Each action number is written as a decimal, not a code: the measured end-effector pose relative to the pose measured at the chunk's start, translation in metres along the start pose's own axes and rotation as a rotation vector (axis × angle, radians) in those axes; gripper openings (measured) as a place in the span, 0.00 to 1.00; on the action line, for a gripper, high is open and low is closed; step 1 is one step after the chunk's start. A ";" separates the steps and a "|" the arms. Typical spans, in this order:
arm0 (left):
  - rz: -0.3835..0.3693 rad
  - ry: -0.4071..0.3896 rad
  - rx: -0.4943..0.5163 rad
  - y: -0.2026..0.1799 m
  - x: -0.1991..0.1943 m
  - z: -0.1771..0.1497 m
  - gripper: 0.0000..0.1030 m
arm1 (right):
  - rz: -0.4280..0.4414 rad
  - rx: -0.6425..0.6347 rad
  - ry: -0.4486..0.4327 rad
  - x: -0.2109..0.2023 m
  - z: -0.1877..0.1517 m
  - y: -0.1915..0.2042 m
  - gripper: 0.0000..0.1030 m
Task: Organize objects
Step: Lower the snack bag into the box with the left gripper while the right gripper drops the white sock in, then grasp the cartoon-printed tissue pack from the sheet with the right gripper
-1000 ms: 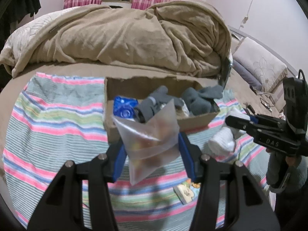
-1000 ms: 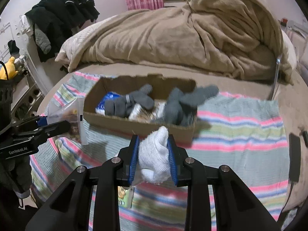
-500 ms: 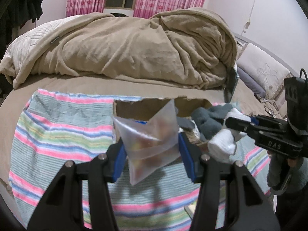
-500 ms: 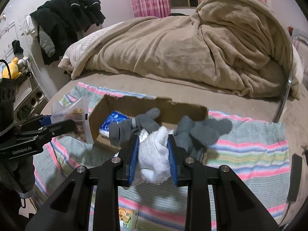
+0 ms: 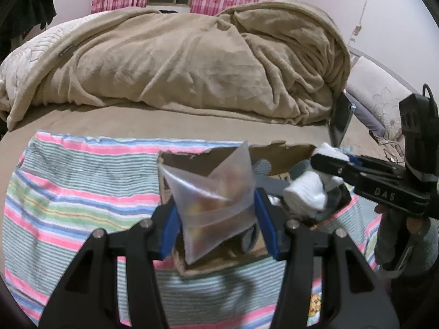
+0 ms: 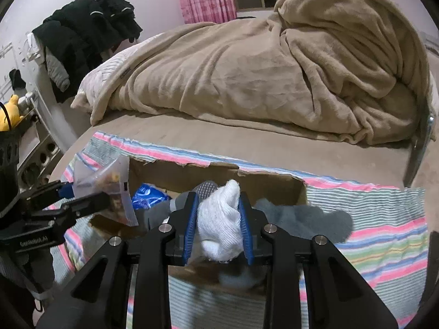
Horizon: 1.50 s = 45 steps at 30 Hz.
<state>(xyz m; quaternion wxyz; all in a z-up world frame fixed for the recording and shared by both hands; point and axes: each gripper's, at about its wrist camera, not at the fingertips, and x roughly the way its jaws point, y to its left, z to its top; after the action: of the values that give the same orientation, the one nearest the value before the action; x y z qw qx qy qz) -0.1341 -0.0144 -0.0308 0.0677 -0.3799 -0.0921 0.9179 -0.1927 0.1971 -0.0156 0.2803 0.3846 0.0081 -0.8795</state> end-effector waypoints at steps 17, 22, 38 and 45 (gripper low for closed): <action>-0.001 0.095 0.017 0.000 0.046 0.003 0.56 | -0.025 0.032 0.030 0.036 -0.003 -0.015 0.51; 0.002 0.088 0.035 -0.003 0.037 0.002 0.67 | -0.017 0.041 0.004 0.020 -0.001 -0.011 0.74; 0.011 0.007 0.023 -0.012 -0.034 -0.019 0.84 | -0.030 0.004 -0.010 -0.041 -0.034 0.022 0.79; 0.019 0.006 0.012 -0.014 -0.055 -0.038 0.84 | -0.032 -0.002 0.020 -0.052 -0.059 0.033 0.79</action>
<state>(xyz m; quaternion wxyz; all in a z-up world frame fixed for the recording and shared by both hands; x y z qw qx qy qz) -0.0678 -0.0070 -0.0162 0.0613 -0.3833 -0.0829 0.9178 -0.1074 0.2080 -0.0150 0.2665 0.3929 0.0179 -0.8799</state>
